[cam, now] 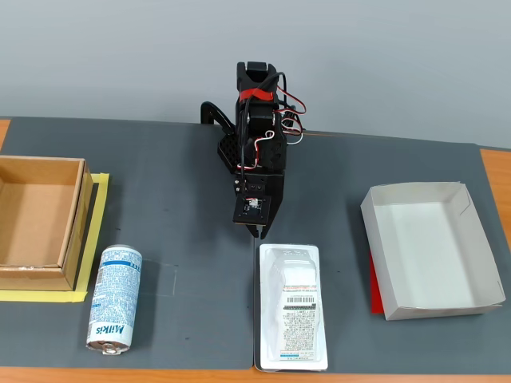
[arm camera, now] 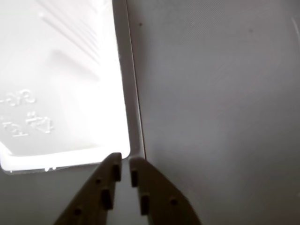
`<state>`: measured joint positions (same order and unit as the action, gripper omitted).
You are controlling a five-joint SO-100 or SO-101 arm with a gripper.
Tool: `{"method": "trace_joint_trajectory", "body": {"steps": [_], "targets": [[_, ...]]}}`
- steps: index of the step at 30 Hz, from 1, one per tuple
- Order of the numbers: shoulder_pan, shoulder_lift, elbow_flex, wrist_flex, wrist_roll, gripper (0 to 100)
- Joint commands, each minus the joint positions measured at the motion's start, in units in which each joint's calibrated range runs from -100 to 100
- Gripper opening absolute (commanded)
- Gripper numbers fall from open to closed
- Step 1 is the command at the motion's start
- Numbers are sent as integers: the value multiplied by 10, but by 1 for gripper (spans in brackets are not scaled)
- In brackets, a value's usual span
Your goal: Pick the sandwich and put it in the gray box
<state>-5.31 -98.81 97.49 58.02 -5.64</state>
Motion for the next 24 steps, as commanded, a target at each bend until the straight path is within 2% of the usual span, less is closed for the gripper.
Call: {"method": "trace_joint_trajectory", "body": {"steps": [1,24], "targets": [[-3,-5,0,-7,1,2],[0,-5,0,-7,-2,2]]}}
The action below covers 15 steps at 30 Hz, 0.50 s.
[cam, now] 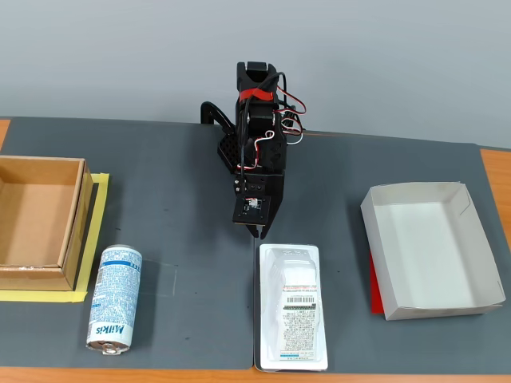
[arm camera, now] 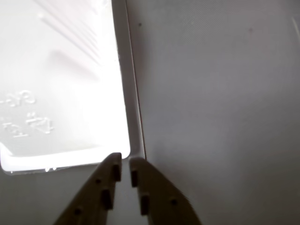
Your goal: Pick the sandwich and put it in the gray box
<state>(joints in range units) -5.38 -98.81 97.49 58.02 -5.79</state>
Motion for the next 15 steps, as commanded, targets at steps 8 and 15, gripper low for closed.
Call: {"method": "trace_joint_trajectory", "body": {"steps": [8,15], "targets": [[-2,-5,0,-7,1,2],[-2,-5,0,-7,1,2]]}}
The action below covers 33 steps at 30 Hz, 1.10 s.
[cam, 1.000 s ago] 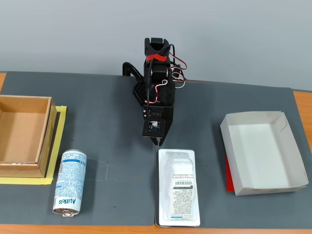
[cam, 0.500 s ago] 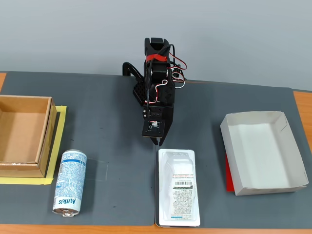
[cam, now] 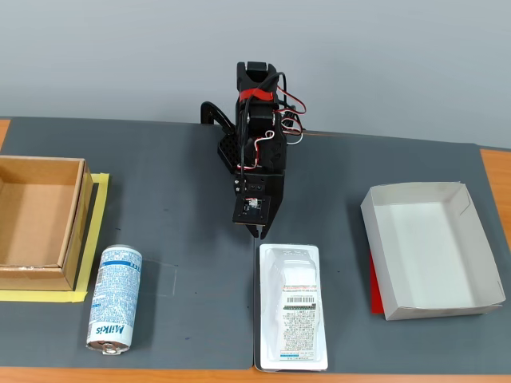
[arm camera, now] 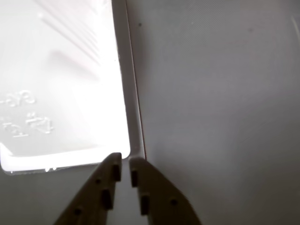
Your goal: Pick the sandwich and put it in the gray box
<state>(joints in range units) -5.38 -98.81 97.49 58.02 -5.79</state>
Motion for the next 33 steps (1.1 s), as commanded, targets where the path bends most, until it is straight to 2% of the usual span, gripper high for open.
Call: {"method": "trace_joint_trajectory", "body": {"steps": [1,11,23,33], "targets": [[-2,-4,-1,-7,2,2],[-20,29,-72,0,3,2],[-76,318,-328,-8,-1,2],[-105,493,-504,-8,-1,2]]}}
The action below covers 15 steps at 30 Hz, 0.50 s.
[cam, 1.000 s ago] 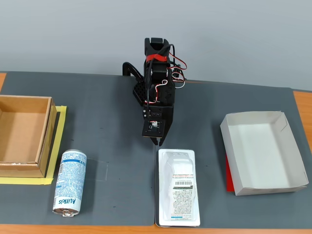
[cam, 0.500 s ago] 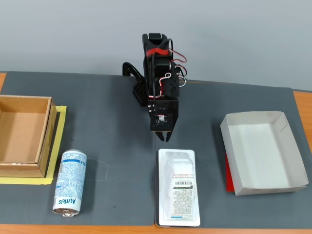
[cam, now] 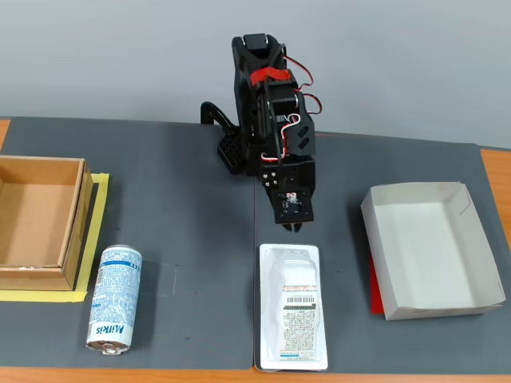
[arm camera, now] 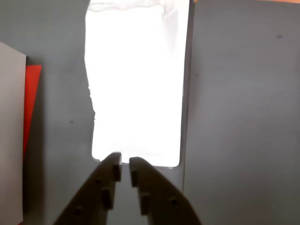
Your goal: Pick the sandwich and put it in the gray box
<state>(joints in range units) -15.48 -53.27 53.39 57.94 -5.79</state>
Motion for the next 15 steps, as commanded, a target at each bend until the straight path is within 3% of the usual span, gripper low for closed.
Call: {"method": "trace_joint_trajectory", "body": {"steps": [1,15], "targets": [[-4,55,-80,-7,-1,2],[1,270,-287,-7,-2,2]]}}
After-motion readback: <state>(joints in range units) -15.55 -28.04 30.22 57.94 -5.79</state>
